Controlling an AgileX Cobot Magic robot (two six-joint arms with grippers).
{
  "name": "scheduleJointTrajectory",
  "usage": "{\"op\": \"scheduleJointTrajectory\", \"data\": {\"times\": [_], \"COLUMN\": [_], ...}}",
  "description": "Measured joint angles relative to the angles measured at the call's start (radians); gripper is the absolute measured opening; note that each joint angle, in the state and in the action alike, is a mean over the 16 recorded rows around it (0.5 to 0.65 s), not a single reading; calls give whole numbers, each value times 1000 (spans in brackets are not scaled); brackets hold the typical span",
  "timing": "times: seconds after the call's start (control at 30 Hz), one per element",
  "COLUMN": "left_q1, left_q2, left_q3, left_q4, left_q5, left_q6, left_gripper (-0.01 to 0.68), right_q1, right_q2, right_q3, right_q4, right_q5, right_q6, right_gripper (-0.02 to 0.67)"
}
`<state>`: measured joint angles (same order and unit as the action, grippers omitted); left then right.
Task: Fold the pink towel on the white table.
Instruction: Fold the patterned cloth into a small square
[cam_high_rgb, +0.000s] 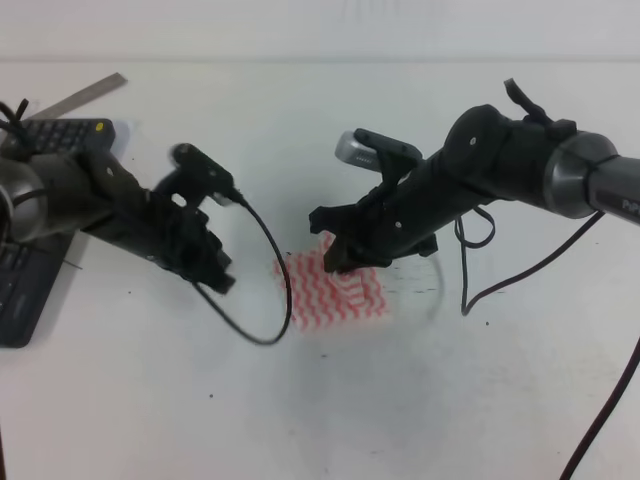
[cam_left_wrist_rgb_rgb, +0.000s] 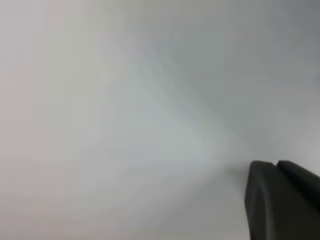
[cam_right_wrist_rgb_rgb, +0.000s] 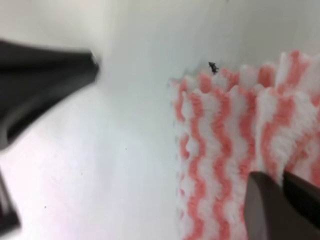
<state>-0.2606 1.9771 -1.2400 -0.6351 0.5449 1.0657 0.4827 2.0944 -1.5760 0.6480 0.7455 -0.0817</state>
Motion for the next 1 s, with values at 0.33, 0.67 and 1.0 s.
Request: {"op": "scheduleJointTrajectory", "data": {"times": [0.33,0.67,1.0], "left_q1": [3,4,4], "left_q2": [3,37,73], "left_q3": [2,2,2], "left_q4": [-356,-475,-511], "left_q5": [231,265,252], "left_q6": [593,723,747], "left_gripper": [-3,-3,-3], "right_q1": [-1,-1,-1], "right_q2": [0,0,0], "right_q3": [0,0,0], "right_q4": [0,1,15], "right_q5": [-4,-5,-5], "right_q6": [0,0,0], "right_gripper": [-13,-13,-13]}}
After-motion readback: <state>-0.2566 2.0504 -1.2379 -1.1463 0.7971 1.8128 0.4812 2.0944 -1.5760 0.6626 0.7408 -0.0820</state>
